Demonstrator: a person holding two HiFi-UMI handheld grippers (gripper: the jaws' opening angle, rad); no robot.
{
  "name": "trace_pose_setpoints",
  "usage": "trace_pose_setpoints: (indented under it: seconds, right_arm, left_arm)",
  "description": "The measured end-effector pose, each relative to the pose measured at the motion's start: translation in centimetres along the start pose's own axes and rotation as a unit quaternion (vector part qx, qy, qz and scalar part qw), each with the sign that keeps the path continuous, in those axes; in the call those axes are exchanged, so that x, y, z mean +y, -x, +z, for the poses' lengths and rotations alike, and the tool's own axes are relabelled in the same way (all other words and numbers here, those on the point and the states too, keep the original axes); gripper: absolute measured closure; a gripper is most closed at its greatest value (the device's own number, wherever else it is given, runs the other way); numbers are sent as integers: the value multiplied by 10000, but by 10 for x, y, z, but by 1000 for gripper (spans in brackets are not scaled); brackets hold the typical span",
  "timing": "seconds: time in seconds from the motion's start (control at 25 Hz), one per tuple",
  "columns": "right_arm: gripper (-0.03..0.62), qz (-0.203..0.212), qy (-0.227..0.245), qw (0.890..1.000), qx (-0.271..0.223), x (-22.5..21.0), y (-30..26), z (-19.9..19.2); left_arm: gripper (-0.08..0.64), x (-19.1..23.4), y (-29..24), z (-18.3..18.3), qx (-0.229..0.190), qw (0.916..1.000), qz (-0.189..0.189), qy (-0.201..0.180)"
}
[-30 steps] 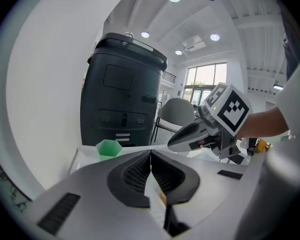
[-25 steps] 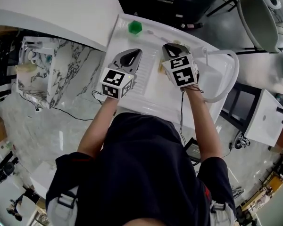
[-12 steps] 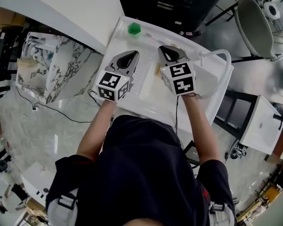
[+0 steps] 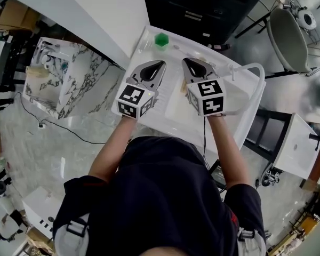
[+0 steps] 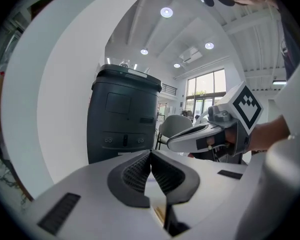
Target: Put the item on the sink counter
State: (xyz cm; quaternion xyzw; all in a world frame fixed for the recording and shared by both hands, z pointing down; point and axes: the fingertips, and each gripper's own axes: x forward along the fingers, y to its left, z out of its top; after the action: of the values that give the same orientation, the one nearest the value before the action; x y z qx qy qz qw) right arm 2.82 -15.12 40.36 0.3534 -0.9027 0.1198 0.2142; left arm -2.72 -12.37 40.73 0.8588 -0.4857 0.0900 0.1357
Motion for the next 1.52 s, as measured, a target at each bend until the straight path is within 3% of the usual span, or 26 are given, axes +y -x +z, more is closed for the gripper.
trace_pose_setpoints:
  seconds: [0.44, 0.72, 1.52]
  right_arm:
    - [555, -389, -7, 9992, -116, 32, 17, 6]
    - [555, -608, -302, 9973, -269, 49, 35, 10]
    - [555, -865, -533, 9893, -1044, 138, 84, 16]
  left_arm:
    - [546, -4, 39, 25, -266, 9986, -310, -333]
    - [546, -20, 63, 38, -468, 9963, -610, -379]
    - [546, -46, 154, 34, -520, 9930, -957, -468]
